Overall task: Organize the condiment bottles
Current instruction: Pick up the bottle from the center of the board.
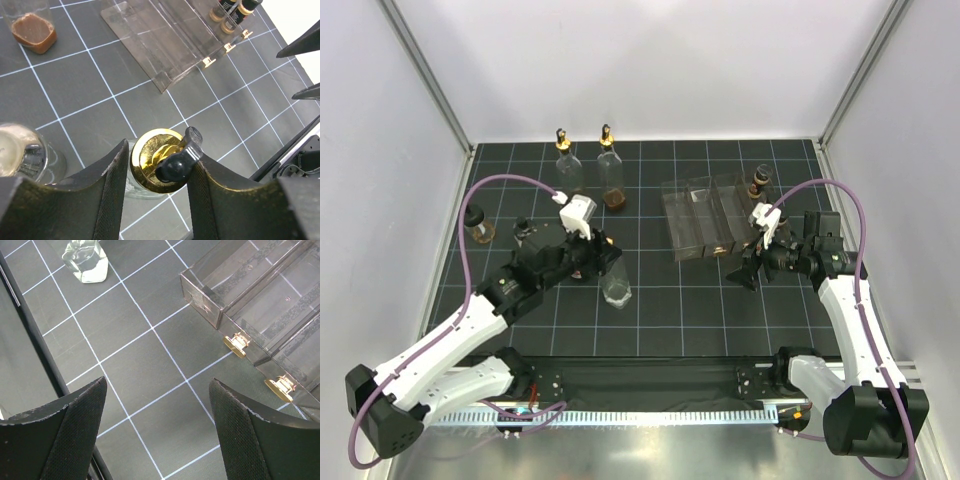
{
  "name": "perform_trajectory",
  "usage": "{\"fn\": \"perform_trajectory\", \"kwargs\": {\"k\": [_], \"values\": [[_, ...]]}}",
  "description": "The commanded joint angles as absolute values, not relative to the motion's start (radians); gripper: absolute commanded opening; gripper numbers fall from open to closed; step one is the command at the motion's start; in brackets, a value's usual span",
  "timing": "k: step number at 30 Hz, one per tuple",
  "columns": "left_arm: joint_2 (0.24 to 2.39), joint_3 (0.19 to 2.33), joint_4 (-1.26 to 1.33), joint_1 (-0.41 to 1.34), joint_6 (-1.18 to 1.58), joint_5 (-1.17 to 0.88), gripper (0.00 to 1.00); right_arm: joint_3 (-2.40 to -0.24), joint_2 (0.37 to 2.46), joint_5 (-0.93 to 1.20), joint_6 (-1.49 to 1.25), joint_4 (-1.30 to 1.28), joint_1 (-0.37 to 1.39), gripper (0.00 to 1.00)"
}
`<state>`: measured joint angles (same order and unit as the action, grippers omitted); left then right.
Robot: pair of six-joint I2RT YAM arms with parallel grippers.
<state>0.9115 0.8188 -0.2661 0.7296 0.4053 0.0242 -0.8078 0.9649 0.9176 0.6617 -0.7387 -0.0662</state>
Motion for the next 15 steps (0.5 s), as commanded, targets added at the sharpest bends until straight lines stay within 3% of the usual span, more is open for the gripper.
{"fn": "perform_trajectory", "kwargs": {"k": [1,4,7,15], "values": [[0.916,0.861,-0.222,0.726,0.397,-0.020,0.33,-0.816,0.969,0.930,0.684,-0.736,-0.060,0.83],[0.917,0.864,-0.224,0.726,0.390,-0.025,0.14,-0.816,0.968,0.930,0.686,-0.738,-0.060,0.83],[0.923,0.871,-0.224,0.726,0.374,-0.041,0.02,-0.816,0.968,0.930,0.686,-0.738,-0.060,0.83],[0.931,0.890,-0.218,0.727,0.351,-0.066,0.00,-0.816,0.966,0.934,0.686,-0.739,-0.060,0.83]]}}
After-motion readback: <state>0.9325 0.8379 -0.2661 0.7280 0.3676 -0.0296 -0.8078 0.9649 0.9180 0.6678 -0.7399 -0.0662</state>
